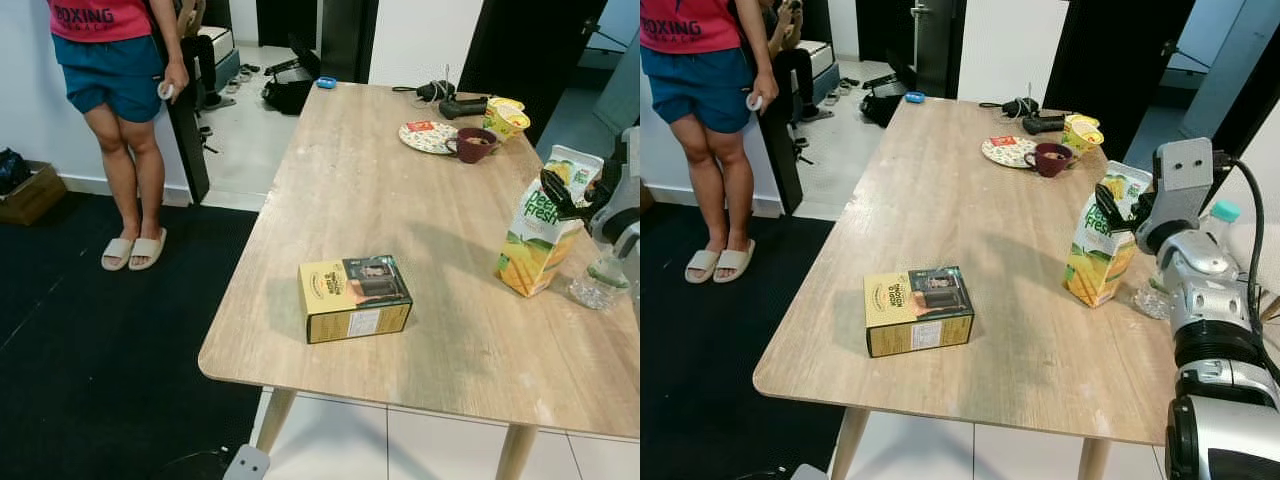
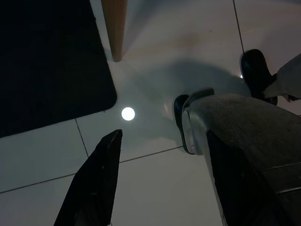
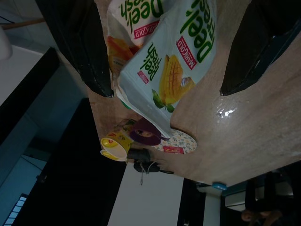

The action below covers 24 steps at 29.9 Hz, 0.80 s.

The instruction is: Restocking fridge

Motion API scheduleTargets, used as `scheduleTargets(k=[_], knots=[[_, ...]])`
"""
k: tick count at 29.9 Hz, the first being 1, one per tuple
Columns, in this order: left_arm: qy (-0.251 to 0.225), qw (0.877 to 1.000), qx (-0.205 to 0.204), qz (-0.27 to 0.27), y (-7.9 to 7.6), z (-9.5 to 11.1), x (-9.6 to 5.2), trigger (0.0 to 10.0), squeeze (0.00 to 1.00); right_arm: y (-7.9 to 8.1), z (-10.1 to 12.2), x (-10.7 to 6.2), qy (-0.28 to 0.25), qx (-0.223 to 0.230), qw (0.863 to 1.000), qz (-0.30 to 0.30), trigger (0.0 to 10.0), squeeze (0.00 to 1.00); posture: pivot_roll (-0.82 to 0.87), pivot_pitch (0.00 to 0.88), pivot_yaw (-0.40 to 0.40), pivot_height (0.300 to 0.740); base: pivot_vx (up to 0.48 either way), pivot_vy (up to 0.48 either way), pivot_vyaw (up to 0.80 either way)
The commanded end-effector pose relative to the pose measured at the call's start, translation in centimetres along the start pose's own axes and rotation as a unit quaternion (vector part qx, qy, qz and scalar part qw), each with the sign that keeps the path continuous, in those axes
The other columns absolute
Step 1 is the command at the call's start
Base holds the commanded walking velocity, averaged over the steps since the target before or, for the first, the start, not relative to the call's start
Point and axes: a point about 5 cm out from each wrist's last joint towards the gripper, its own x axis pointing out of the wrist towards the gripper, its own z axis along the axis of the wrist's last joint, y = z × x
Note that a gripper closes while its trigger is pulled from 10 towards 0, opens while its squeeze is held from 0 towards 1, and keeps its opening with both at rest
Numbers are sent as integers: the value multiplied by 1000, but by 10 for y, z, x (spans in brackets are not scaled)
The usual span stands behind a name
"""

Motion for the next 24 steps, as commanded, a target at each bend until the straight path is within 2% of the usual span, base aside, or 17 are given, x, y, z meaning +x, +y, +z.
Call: scheduleTargets(k=[1,6,15,24], knots=[[50,998,-9,-36,-23,-27,-2,10000,0,-3,2,0,7,-16,1000,-4,10000,0,41,0,-124,740,0,0,0],[48,998,-8,-36,-23,-25,-2,10000,0,-7,-2,-1,22,-28,999,-13,10000,0,42,0,-123,740,0,0,0],[48,998,-9,-33,-21,-24,-2,10000,0,-22,4,-6,19,-21,1000,-1,10000,0,44,0,-120,740,0,0,0],[46,998,-7,-33,-19,-22,-1,10000,0,-15,7,-6,9,-20,999,36,10000,0,39,0,-116,740,0,0,0]])
